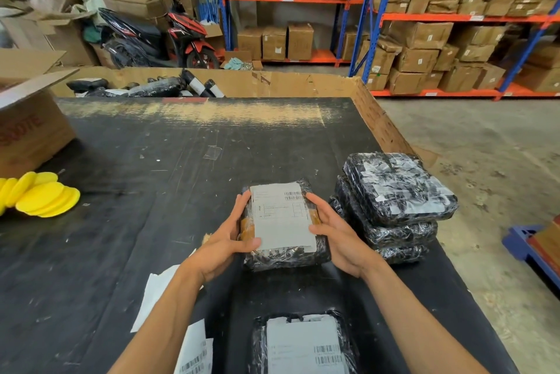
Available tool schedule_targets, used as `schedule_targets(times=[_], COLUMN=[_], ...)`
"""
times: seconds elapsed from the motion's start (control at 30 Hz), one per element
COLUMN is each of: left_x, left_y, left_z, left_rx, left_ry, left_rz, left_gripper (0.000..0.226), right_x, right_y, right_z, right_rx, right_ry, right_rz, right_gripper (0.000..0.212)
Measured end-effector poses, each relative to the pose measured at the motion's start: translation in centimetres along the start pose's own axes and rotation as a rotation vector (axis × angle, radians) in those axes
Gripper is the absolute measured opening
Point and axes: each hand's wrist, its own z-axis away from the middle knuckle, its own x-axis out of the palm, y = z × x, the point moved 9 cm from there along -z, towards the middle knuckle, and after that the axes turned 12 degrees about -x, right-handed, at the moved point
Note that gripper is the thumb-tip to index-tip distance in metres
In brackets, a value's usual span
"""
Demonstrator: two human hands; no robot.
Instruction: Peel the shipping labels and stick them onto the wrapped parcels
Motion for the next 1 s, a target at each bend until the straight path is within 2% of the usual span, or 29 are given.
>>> schedule_targets(times=[0.1,0.2,0.3,0.53,0.6,0.67,0.73,0.8,1.0], left_x=[-0.2,-0.3,0.5,0.2,0.2,0.0,0.3,0.4,2.1], left_y=[0.9,1.5,1.4,1.3,1.7,1.9,1.2,0.4,2.9], left_z=[0.0,0.0,-0.1,0.1,0.6,1.2,1.6,1.5,2.4], left_rx=[0.031,0.091,0.112,-0.006,-0.031,-0.065,-0.140,-0.156,-0.009], left_ry=[0.169,0.397,0.424,0.383,0.414,0.498,0.526,0.535,0.582], left_rz=[0.002,0.010,0.068,0.010,0.024,-0.099,-0.275,-0.303,-0.206], left_gripper=[0.086,0.063,0.051,0.057,0.058,0.055,0.064,0.072,0.061], right_x=[0.0,0.1,0.2,0.7,0.4,-0.2,-0.4,0.0,0.5], right_y=[-0.1,-0.7,-1.1,-1.1,-0.9,-0.5,-0.5,-1.1,-2.2], right_z=[-0.1,-0.4,-0.5,-0.1,0.0,0.3,0.5,0.4,0.8], right_rx=[0.008,-0.027,-0.091,-0.005,0.024,0.072,0.084,0.063,-0.022], right_ry=[0.079,0.188,0.255,0.169,0.213,0.307,0.367,0.364,0.392], right_rz=[-0.063,0.127,0.236,0.269,0.276,0.370,0.459,0.506,0.581], right_gripper=[0.057,0.039,0.042,0.051,0.063,0.074,0.062,0.035,0.043])
